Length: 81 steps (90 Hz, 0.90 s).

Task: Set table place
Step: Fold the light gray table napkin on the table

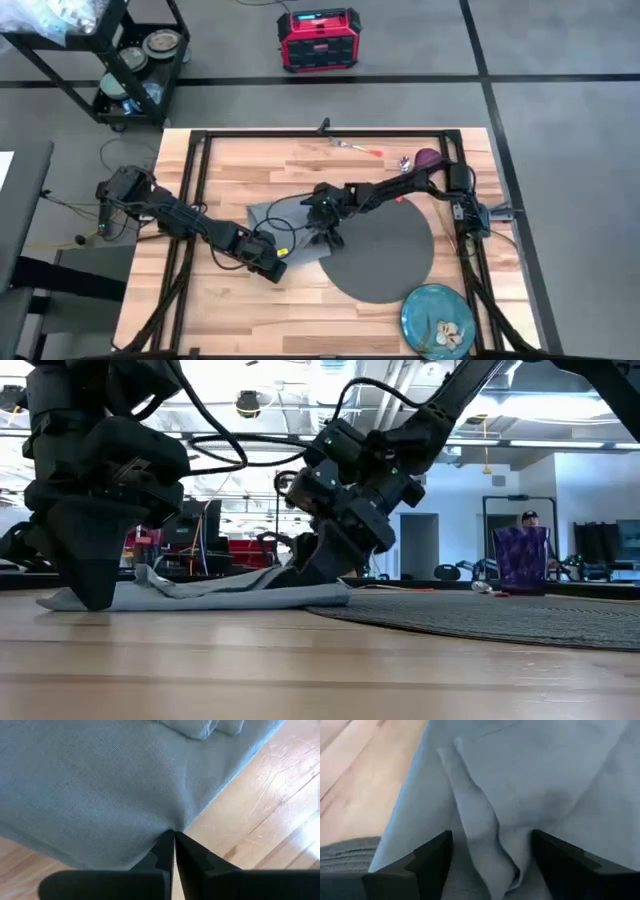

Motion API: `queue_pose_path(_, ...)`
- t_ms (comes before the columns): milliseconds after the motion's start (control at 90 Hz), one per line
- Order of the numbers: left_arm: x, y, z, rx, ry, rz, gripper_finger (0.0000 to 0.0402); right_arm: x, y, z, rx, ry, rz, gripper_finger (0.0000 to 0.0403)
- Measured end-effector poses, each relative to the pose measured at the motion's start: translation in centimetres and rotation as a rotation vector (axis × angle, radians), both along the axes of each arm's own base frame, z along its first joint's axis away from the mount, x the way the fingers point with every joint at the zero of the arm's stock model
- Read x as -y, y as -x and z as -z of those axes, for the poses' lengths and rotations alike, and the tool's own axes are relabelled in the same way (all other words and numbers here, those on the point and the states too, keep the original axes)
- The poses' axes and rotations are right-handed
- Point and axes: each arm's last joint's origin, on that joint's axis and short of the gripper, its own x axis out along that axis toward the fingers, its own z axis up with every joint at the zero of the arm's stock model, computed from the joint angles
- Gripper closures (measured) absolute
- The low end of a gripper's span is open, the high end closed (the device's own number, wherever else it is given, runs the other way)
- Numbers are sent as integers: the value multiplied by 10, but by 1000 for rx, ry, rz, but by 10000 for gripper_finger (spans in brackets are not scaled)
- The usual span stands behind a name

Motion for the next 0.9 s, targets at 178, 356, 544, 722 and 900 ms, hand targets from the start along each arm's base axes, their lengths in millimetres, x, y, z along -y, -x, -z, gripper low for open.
queue_pose_path(178, 0, 0, 0, 1, 0, 0, 401, -3, -5, -4, 47, 25, 21, 142)
queue_pose_path(356, 1, -2, 0, 21, 0, 14, 401, -3, -9, -10, 57, 76, 69, 175)
queue_pose_path(544, 1, -2, 0, 23, -3, 19, 401, -4, -10, -10, 58, 73, 62, 289)
queue_pose_path(722, 1, -2, 0, 24, -6, 26, 401, -12, -9, -10, 63, 54, -10, 333)
queue_pose_path(900, 1, -2, 0, 26, -7, 30, 401, -15, -10, -10, 42, -5, 35, 356)
